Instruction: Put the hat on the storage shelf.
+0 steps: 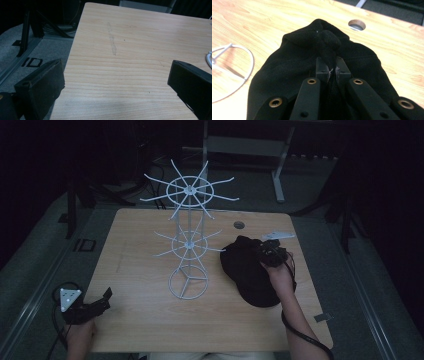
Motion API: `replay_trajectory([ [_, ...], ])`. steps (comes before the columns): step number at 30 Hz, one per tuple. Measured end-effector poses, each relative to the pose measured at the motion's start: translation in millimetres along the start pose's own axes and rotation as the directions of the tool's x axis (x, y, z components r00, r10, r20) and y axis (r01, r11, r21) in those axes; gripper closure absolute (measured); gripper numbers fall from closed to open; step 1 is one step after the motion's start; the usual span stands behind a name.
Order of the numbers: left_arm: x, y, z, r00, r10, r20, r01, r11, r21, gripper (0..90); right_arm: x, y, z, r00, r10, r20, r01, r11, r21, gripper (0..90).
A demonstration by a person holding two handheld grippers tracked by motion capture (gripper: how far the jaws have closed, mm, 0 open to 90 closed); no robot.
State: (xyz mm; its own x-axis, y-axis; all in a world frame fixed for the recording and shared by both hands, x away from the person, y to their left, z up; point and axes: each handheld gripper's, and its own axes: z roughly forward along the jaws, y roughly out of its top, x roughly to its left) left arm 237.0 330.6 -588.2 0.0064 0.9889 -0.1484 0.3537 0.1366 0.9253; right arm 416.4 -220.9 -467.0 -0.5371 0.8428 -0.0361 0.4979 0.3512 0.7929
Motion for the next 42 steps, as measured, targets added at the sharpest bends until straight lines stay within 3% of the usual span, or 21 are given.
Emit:
replay_trajectory([
  [11,-0.1,-0.1,0.0,1.0000,0.000,-0.002,0.000,1.0000,-0.001,1.4,-5.2,-2.8,-41.2,0.9998,0.016,-0.012,-0.017,0.994,-0.111,85.2],
  [19,-0.2,0.0,0.0,1.0000,-0.001,-0.002,0.001,1.0000,-0.001,1.5,-4.2,-2.2,-71.5,0.9997,0.020,-0.016,-0.023,0.978,-0.206,85.2],
  [20,-0.1,0.0,-0.1,1.0000,0.001,-0.003,-0.001,1.0000,0.000,1.4,-2.3,0.0,-81.7,0.9997,0.017,-0.016,-0.021,0.971,-0.237,85.2],
  [21,-0.2,0.0,0.1,1.0000,0.000,-0.002,0.000,1.0000,0.000,1.4,-2.3,0.0,-81.7,0.9997,0.017,-0.016,-0.021,0.971,-0.237,85.2],
  [23,-0.1,0.1,0.1,1.0000,0.007,-0.001,-0.007,1.0000,0.002,1.4,0.2,3.1,-95.2,0.9996,-0.002,-0.028,-0.006,0.957,-0.289,85.2],
  [25,-0.1,0.1,0.1,1.0000,0.007,-0.001,-0.007,1.0000,0.002,1.4,0.9,4.1,-98.4,0.9996,-0.003,-0.027,-0.005,0.955,-0.298,85.2],
  [26,-0.3,0.0,0.0,1.0000,0.002,-0.002,-0.002,1.0000,0.000,1.5,2.7,7.0,-107.9,0.9994,-0.007,-0.033,-0.004,0.947,-0.321,85.2],
  [35,-0.4,0.0,0.1,1.0000,0.001,-0.003,-0.001,1.0000,-0.001,1.4,15.3,19.0,-152.0,0.9990,-0.042,-0.017,0.032,0.913,-0.406,85.2],
  [42,-0.5,0.0,0.1,1.0000,0.003,-0.004,-0.003,1.0000,0.001,1.5,23.7,32.5,-193.3,0.9981,-0.060,0.017,0.060,0.873,-0.484,85.2],
])
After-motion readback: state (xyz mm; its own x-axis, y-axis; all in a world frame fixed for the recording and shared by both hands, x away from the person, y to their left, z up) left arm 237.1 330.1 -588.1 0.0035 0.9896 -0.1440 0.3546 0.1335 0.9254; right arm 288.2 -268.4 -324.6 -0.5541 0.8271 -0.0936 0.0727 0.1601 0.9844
